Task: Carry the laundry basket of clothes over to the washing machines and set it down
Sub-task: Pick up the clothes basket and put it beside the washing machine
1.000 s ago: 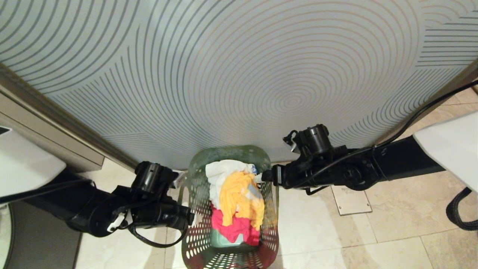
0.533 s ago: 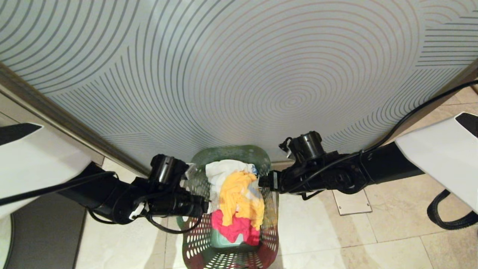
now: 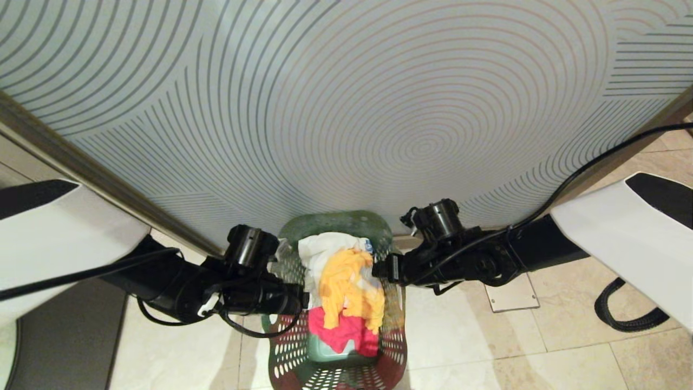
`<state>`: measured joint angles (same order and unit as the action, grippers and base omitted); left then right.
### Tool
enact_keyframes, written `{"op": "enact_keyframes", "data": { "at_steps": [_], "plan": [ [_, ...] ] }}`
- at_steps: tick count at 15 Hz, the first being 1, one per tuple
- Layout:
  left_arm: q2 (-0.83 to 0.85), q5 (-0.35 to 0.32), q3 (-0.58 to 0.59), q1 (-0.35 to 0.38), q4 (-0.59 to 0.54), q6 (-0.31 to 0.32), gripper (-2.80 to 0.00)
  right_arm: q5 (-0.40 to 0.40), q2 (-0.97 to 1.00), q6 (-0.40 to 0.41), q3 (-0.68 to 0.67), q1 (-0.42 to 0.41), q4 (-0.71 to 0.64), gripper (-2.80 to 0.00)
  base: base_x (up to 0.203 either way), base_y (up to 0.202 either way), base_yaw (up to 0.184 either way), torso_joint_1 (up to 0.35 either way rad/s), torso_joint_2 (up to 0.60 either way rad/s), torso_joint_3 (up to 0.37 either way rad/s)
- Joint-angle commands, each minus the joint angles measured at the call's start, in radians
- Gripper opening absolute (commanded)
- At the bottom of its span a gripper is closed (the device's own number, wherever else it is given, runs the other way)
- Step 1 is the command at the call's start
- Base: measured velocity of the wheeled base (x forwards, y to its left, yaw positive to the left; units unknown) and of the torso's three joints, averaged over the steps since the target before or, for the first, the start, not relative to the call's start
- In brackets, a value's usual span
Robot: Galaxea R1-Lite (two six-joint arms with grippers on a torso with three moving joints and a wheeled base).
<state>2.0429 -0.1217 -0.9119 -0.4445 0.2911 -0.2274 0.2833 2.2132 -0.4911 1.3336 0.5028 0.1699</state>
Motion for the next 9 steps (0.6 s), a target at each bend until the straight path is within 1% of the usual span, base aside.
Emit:
{"op": "enact_keyframes", "data": {
  "at_steps": [1, 3, 6, 7, 8, 9],
  "plan": [
    [0.021, -0.001, -0.006, 0.001, 0.004, -0.002, 0.0, 0.002, 0.023, -0.003, 0.005, 0.0, 0.014, 0.0, 0.0, 0.0, 0.0, 0.0, 0.0, 0.0],
    [0.032, -0.003, -0.02, 0.0, 0.008, -0.004, 0.0, 0.002, 0.028, -0.004, 0.016, 0.0, 0.034, 0.0, 0.0, 0.0, 0.0, 0.0, 0.0, 0.0],
    [0.049, -0.003, -0.031, -0.005, 0.01, -0.01, 0.0, 0.016, 0.053, -0.051, 0.063, 0.001, 0.034, 0.0, 0.0, 0.0, 0.0, 0.0, 0.0, 0.0],
    [0.054, -0.004, -0.033, -0.007, 0.011, -0.011, 0.0, 0.015, 0.059, -0.049, 0.066, 0.001, 0.035, 0.0, 0.0, 0.0, 0.0, 0.0, 0.0, 0.0],
    [0.057, -0.004, -0.039, -0.011, 0.011, -0.012, -2.8, 0.013, 0.068, -0.047, 0.07, 0.002, 0.045, 0.0, 0.0, 0.0, 0.0, 0.0, 0.0, 0.0],
    [0.062, -0.004, -0.046, -0.011, 0.011, -0.012, -2.8, 0.01, 0.073, -0.044, 0.071, 0.001, 0.054, -2.8, 0.0, 0.0, 0.0, 0.0, 0.0, 0.0]
  ]
}}
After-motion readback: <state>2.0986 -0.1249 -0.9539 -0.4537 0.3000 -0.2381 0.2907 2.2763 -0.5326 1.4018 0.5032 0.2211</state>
